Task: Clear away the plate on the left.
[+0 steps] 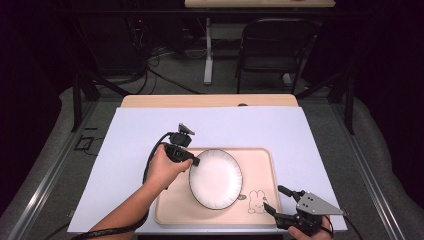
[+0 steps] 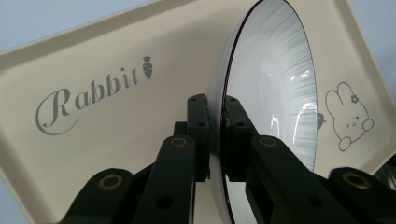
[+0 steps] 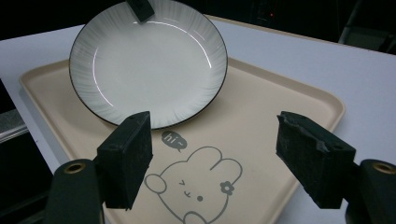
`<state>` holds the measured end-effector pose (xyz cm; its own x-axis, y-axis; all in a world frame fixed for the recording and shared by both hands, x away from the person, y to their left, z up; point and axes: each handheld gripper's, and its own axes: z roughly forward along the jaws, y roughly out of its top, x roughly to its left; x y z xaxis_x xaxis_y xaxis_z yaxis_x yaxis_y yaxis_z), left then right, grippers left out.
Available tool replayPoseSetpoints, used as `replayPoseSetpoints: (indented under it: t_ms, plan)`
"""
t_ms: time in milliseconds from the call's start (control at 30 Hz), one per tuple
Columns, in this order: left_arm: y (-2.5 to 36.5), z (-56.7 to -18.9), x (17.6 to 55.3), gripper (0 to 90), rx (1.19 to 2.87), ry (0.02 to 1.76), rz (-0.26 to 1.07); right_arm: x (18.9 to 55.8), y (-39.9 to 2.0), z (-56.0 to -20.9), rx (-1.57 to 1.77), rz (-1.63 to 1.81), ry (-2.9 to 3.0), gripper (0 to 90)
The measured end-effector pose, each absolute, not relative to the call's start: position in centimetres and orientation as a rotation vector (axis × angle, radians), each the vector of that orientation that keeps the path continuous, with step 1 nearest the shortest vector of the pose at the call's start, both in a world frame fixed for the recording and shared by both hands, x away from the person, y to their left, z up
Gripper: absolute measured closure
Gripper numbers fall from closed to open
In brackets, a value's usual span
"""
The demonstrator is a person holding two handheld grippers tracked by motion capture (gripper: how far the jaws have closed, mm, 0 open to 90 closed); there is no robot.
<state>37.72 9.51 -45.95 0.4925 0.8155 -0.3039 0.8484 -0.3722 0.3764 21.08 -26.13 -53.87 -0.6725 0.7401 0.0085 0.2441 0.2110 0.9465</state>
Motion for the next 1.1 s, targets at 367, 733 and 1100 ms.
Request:
replayPoseSetpoints:
  t_ms: [367, 733, 1100]
  plan:
    - [10.3, -47.1, 37.8, 85.1, 2.241, 1.41, -0.096, 21.1, -26.1, -53.9, 0.914, 1.467, 2.041, 26.4]
    - [11.7, -48.7, 38.1, 85.3, 2.183, 1.453, -0.151, 21.1, -26.1, -53.9, 0.914, 1.467, 2.04, 26.5]
    - [12.6, -50.1, 38.2, 84.3, 2.138, 1.504, -0.197, 21.1, -26.2, -53.9, 0.921, 1.466, 2.039, 26.4]
